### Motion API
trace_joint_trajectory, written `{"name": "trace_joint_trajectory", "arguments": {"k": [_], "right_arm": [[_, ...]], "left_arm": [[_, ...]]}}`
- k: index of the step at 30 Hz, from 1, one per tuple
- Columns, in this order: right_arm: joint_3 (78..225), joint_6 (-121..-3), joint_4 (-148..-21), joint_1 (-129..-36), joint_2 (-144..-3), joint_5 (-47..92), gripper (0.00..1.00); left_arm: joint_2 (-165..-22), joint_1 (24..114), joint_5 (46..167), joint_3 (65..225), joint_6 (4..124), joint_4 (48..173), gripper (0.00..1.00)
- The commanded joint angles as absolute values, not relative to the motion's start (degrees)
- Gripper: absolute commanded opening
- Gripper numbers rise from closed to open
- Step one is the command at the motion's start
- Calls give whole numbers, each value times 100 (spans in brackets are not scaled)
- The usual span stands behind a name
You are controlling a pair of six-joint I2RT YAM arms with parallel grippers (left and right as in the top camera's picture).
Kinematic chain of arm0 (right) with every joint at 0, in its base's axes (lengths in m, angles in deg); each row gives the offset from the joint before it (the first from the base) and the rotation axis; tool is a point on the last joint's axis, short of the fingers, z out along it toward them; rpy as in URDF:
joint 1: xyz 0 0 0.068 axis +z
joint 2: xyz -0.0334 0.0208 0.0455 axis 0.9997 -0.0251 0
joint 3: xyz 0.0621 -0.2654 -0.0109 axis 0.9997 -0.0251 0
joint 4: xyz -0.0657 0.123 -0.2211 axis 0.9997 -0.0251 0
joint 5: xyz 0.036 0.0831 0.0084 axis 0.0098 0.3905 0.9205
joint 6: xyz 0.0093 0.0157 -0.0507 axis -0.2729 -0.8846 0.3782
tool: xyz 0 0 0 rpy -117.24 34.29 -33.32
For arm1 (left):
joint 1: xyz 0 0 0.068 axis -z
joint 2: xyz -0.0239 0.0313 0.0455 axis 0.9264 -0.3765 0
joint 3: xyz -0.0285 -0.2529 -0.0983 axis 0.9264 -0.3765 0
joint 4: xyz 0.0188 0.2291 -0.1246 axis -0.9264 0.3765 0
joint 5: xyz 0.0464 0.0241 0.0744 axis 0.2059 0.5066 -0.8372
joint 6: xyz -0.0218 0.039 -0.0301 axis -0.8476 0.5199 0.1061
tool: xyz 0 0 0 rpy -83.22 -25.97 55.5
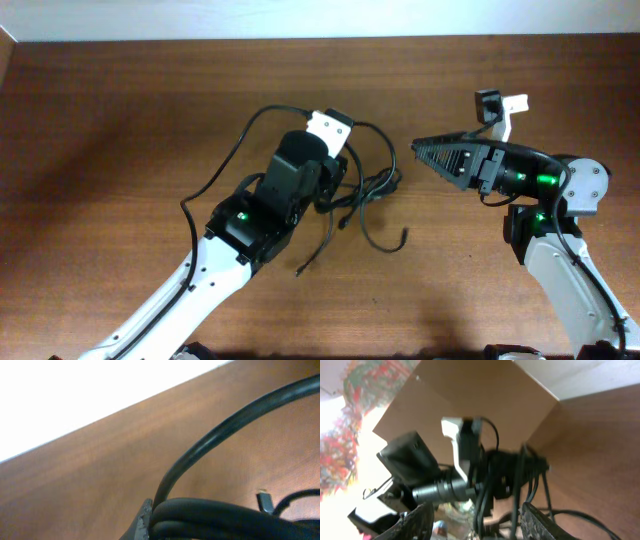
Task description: Untangle cables
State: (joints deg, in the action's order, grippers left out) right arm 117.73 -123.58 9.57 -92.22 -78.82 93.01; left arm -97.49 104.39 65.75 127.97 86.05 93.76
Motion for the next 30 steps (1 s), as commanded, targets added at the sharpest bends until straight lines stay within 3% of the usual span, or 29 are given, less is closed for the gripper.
{"name": "trace_joint_trajectory", "arguments": {"k": [1,5,9,13,18,21,30], "right_arm": [[11834,-12297,994,-9233,-7808,9745,54],[11834,-12302,992,-9233,-7808,9952,45],[11834,-12304,992,-9226,-7808,10127,45],[11834,-12302,989,-9043,-7808,10127,46],[11834,-12297,989,-8649,-7808,9753,46],[11834,-12297,989,-8542,-7808,9638,52],[11834,-12166,989,-8356,-7812,9616,55]], "left_arm": [[-9768,10409,6573,12827,8607,8957,0],[-9786,10409,6107,12827,8611,8694,0],[-9790,10409,5290,12827,8581,8703,0],[-9790,10409,5237,12827,7853,8572,0],[-9795,10411,5932,12827,7145,8555,0],[-9795,10415,6544,12827,6979,8552,0],[-9797,10645,6643,12827,6677,8546,0]]}}
